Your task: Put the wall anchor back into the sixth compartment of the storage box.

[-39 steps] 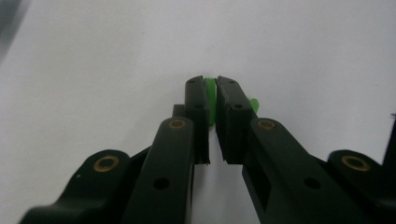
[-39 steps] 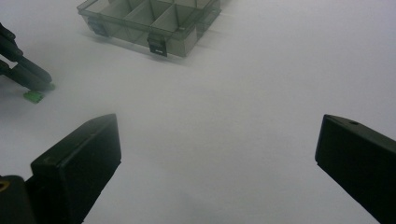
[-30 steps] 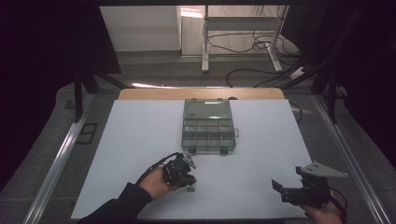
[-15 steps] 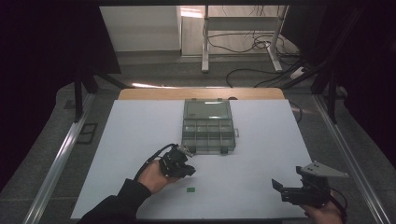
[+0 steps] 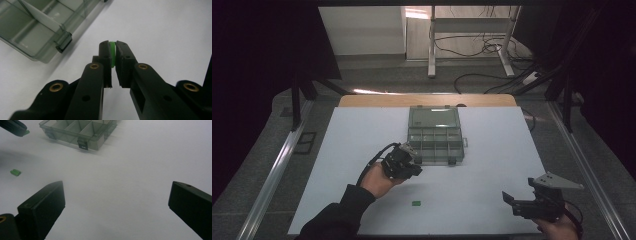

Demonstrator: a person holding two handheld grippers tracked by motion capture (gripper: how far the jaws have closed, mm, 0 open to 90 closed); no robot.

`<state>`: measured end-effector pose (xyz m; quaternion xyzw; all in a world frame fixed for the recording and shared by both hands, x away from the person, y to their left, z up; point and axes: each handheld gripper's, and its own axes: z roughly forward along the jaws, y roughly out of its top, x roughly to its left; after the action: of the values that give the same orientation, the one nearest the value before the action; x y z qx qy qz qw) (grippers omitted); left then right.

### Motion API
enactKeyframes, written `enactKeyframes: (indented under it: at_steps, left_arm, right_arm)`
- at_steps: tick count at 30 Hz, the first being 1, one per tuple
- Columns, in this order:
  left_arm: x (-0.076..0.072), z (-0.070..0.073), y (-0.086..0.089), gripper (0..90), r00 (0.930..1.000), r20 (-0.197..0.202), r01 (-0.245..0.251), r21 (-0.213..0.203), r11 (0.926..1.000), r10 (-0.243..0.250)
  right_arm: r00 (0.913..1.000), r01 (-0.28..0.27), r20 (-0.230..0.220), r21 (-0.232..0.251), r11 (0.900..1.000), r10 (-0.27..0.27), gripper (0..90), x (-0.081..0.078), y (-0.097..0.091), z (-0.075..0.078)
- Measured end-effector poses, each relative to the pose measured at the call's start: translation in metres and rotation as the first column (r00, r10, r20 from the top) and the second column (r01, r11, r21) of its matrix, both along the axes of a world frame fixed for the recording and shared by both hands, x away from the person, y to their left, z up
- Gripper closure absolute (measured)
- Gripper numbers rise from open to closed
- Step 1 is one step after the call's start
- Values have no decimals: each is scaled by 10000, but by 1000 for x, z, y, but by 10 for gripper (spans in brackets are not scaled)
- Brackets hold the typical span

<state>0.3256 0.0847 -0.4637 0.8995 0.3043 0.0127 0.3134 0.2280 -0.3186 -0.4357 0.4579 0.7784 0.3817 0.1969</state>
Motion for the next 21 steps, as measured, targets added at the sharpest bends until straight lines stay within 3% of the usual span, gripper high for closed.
enactKeyframes:
  at_steps: [21]
  left_arm:
    - [34, 17, 6, 835, 9987, 89, -499, -88, 9987, 499]
  right_arm:
    - [10000, -44, -85, 8, 10000, 45, 9, 2, 0, 0]
